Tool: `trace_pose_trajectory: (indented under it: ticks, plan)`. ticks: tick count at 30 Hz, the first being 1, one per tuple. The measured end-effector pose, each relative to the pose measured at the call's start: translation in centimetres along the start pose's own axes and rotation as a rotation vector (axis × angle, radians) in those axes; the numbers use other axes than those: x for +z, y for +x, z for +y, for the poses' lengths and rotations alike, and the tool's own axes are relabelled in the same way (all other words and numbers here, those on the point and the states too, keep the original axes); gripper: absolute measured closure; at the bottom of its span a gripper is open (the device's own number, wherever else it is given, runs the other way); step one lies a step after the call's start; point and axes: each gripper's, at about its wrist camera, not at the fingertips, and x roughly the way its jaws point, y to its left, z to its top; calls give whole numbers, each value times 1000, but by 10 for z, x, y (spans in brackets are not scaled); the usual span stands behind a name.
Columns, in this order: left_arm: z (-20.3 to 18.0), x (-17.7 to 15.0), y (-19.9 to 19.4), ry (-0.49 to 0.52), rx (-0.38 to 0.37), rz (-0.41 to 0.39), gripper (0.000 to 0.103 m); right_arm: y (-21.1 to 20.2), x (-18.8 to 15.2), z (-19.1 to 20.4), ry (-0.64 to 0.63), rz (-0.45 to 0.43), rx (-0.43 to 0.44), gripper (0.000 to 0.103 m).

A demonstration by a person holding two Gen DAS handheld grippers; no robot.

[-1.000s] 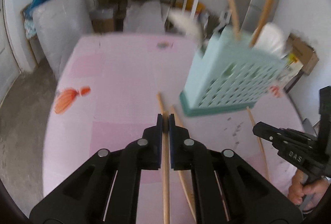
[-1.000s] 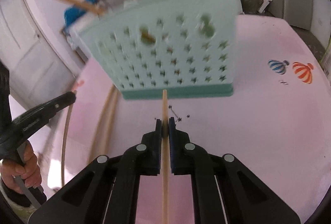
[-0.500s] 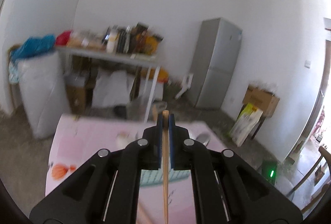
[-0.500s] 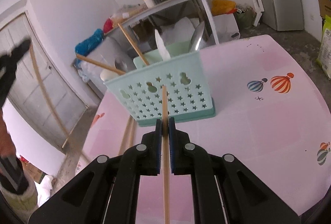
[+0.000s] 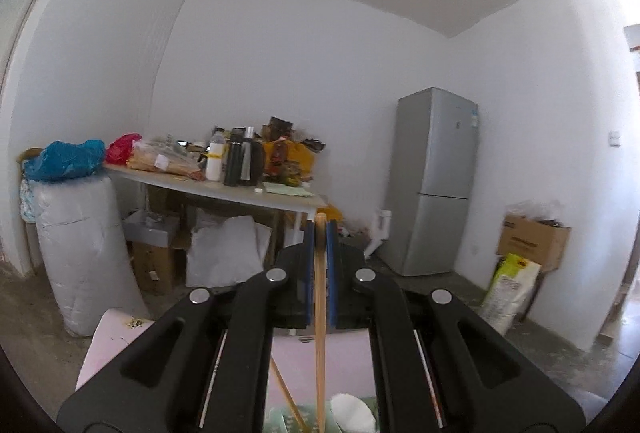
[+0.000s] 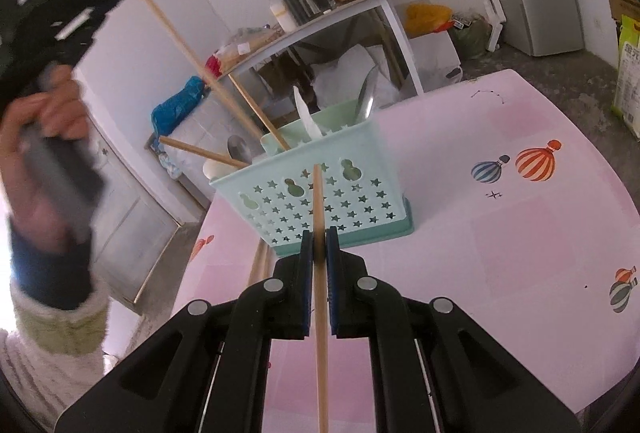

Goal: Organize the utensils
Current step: 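Lift the chopstick into the caddy and open the left tool while the right tool carries its chopstick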

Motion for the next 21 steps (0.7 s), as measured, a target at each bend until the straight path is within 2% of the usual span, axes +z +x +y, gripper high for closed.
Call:
trace_pose_trajectory:
  ticks: [3,7,11,13,17,21]
  plan:
    - [3,-16,18,-17,18,23,99,1,1,-2,7,3,2,96]
    - [14,-44,40,-71,21,124,99,5,0,-8,18,12,3,96]
    - [28,-60,39,-103,-8,200,96,9,0,-13,26,28,-1,96]
    - [32,-63,31,-102,-18,208,84,10,-1,-14,29,34,-2,96]
    - [38,-62,15,-95,-52,225,75,11,-1,-12,29,39,-6,96]
    - [44,-63,-13,-74,-107,259,59,7,1,-7,12,33,-16,96]
